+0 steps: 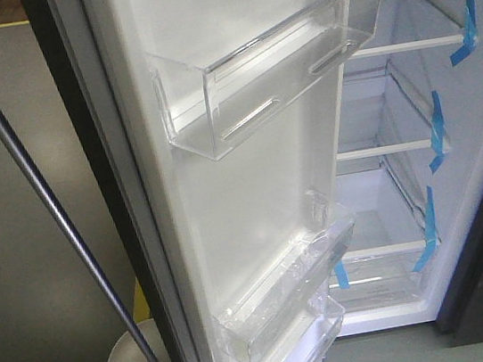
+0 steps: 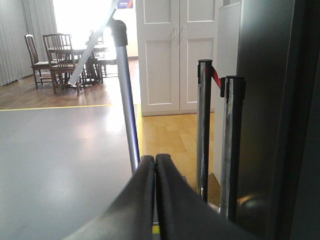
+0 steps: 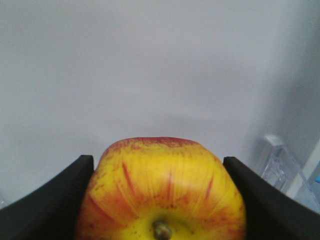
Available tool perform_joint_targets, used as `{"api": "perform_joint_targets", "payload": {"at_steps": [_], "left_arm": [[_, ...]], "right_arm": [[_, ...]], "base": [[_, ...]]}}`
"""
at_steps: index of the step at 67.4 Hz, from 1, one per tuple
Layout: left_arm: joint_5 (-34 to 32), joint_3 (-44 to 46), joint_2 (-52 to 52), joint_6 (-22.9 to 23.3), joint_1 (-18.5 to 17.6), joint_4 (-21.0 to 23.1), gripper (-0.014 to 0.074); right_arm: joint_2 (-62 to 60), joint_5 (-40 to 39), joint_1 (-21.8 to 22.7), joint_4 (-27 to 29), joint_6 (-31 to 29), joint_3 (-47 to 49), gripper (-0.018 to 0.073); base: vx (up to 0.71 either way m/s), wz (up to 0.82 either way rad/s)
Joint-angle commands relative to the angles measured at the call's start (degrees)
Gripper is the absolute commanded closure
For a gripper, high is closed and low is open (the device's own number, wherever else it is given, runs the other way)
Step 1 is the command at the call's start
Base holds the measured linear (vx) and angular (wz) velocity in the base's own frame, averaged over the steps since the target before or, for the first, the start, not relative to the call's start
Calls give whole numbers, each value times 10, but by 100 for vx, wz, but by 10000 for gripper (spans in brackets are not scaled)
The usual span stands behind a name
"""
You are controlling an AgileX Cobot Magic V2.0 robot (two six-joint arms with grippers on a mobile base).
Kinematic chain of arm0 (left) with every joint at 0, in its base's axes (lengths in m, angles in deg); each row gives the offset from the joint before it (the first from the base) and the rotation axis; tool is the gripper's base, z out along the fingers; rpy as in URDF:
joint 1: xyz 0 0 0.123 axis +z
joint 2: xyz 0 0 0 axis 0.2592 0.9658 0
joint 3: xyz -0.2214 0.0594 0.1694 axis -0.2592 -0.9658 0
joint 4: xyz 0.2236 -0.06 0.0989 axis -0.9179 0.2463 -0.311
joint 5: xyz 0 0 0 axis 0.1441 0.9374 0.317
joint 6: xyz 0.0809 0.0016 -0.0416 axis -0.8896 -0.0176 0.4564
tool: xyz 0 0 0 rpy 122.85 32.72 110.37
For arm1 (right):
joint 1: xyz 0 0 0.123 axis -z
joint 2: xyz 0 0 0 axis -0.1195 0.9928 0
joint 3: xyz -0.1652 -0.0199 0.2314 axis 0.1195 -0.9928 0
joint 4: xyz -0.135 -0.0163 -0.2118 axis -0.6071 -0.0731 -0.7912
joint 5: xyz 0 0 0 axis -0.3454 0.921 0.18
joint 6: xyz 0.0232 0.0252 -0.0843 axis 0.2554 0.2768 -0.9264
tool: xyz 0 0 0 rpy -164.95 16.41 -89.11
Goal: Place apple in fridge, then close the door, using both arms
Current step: 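Raise the apple over the upper door bin and lower it in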
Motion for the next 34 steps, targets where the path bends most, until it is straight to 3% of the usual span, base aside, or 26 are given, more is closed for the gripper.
{"api": "perform_joint_targets", "payload": {"at_steps": [1, 21, 34], "left_arm": [[-43, 9, -9, 0, -3, 6, 603], [-43, 9, -9, 0, -3, 6, 603], [-43, 9, -9, 0, -3, 6, 603]], "right_arm": [[17, -37, 2, 13, -10, 43, 389], [79, -38, 2, 10, -11, 60, 375], [87, -35, 2, 7, -11, 60, 273]], "base": [[0, 0], [0, 0], [0, 0]]}}
